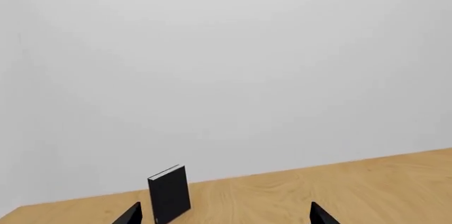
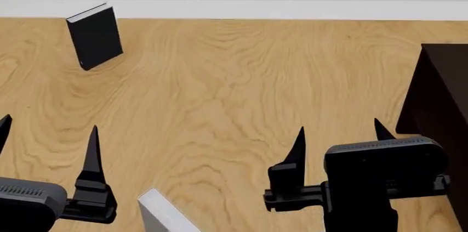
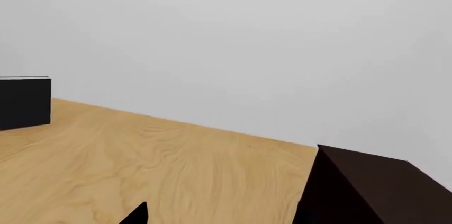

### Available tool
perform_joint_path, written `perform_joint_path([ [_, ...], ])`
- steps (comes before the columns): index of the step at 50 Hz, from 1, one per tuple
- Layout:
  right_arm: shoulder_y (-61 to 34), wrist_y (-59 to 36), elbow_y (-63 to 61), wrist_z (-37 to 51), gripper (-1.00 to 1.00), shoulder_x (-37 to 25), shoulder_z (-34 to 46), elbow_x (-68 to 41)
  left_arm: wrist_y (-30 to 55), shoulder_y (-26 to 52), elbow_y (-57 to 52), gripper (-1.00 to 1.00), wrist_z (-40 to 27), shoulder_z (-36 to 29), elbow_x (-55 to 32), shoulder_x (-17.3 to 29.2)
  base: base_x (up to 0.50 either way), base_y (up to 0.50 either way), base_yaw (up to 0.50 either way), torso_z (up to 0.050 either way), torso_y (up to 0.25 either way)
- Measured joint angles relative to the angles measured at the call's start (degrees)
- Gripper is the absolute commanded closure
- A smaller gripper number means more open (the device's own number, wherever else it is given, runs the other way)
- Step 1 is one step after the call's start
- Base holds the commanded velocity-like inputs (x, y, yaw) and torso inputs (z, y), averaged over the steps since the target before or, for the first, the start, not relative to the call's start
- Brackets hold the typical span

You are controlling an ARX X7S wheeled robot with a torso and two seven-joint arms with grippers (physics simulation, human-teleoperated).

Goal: Pick up the book on the right and place it on the cabinet shelf.

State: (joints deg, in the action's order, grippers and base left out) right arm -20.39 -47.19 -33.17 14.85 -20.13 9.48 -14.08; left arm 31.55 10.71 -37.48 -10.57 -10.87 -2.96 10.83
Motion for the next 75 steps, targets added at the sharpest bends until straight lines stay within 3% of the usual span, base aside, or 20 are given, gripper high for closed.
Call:
perform_joint_path([
  [15,-0.2,0.0,0.2,0.2,-1.0,-0.1,0.2,-0.2,0.4,0.2,-0.1,-1.0,-0.8,-0.2,-0.1,0.5,0.25,-0.02,0.0,0.0,0.001],
  [50,-0.8,-2.5,-1.4,-0.6,-1.0,-1.4,0.1,-2.4,1.2,0.0,-0.9,-1.0,-1.9,0.4,-1.8,1.7,0.0,0.0,0.0,0.0,0.0],
  [64,-4.1,-11.9,-6.6,-3.5,-1.0,-7.6,1.0,-4.7,0.6,-0.2,-1.0,-1.0,-1.8,1.0,-3.0,2.4,0.0,0.0,0.0,0.0,0.0],
  [75,-10.8,-24.6,-12.9,-6.5,-1.0,-13.1,2.7,-7.9,0.6,-0.3,-1.5,-1.0,-1.9,1.3,-3.8,2.7,0.0,0.0,0.0,0.0,0.0],
])
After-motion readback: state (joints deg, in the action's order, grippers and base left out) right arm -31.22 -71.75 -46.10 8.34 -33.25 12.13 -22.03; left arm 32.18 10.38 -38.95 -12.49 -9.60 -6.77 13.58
